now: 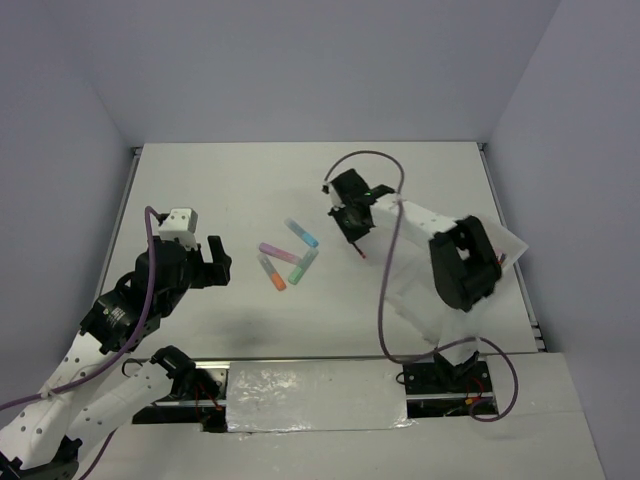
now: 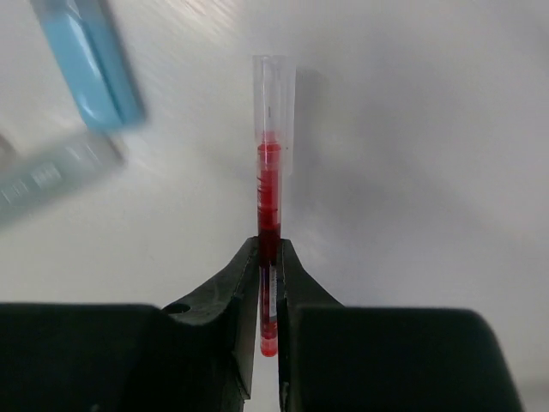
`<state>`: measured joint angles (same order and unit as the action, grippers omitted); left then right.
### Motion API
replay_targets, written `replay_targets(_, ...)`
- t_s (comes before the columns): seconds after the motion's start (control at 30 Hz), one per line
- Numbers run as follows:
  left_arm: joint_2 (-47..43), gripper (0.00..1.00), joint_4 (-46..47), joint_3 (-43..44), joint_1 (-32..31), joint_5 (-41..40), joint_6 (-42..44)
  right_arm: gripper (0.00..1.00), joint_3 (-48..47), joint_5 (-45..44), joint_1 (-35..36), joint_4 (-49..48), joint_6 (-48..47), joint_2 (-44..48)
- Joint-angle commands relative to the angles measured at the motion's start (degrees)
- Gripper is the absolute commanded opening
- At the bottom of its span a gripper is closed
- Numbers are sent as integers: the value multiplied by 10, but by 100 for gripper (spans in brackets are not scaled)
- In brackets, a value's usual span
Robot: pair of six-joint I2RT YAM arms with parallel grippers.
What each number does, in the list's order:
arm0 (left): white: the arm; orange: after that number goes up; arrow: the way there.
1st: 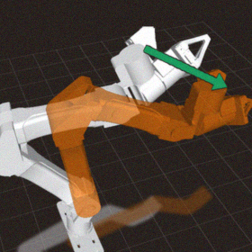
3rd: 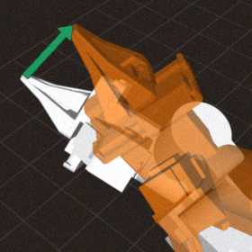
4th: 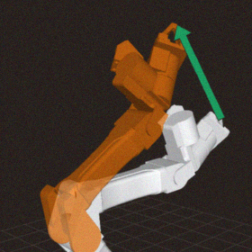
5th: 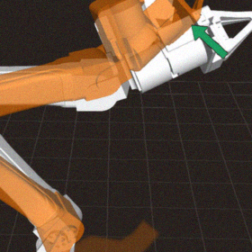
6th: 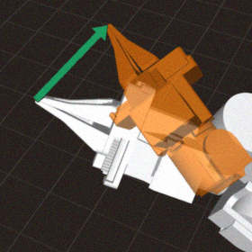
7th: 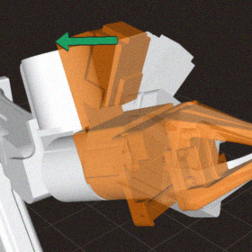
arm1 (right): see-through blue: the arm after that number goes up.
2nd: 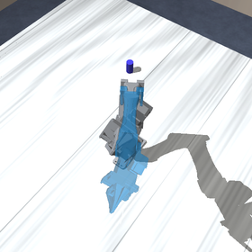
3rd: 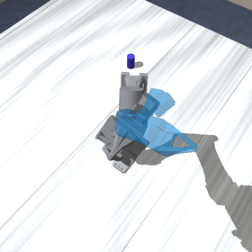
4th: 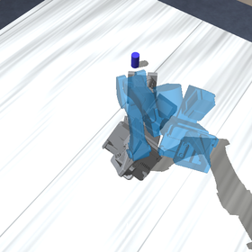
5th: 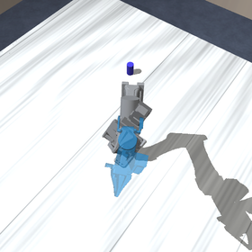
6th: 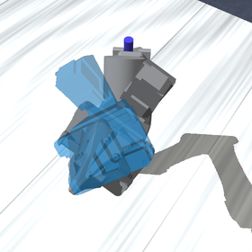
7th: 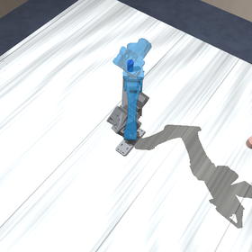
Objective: Sort the stationery into containers
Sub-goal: Pick up the pen from the center of the board, then place the pen in the storage box.
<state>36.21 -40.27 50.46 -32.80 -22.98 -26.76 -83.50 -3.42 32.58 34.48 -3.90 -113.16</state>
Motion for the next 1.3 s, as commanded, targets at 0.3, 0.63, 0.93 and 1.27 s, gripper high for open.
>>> replay_targets(0.3,0,99,22,1,2,17,15,0,262,-254,-180,54,-22,426)
replay_targets(0.63,4,99,20,1,2,18,15,0,314,-311,-247,12,-20,425)
replay_targets(0.93,-3,99,22,-1,-3,20,15,7,313,-289,-247,43,-1,363)
replay_targets(1.27,15,99,15,3,-3,1,9,100,284,-266,-235,52,8,437)
